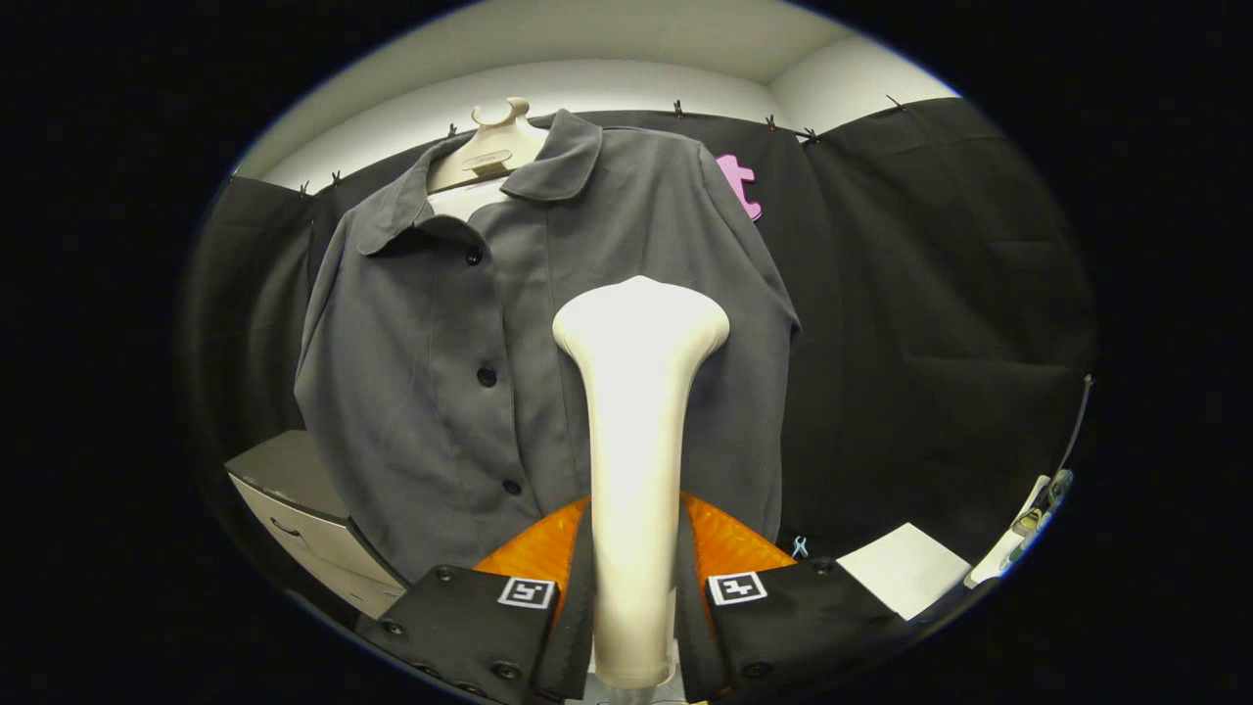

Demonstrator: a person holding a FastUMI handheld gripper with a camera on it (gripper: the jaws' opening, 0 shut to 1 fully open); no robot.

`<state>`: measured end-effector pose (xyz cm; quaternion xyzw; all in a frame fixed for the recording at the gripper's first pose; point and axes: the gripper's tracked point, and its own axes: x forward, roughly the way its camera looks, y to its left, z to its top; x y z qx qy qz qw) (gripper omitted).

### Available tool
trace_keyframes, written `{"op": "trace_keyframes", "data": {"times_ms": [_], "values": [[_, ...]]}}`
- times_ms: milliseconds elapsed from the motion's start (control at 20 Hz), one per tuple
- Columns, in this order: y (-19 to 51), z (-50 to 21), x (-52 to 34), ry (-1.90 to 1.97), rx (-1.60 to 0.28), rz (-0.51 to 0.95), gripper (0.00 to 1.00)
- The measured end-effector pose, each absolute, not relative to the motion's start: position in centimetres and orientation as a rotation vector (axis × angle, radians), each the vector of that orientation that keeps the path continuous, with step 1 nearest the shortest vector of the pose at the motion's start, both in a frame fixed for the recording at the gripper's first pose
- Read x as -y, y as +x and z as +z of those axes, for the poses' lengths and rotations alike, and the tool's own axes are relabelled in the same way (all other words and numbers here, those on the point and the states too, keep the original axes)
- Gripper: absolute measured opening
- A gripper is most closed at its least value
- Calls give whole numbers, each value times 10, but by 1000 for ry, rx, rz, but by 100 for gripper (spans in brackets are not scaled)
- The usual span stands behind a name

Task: Iron the clothes twice with a garment steamer, once on the left side and once on the right side.

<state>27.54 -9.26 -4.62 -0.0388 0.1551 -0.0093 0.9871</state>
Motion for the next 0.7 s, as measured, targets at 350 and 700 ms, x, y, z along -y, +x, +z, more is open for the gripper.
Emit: {"op": "trace_keyframes", "data": {"times_ms": [350, 700], "values": [[265, -72, 96, -83, -347, -25, 43], [254, -104, 103, -79, -400, -42, 43]]}}
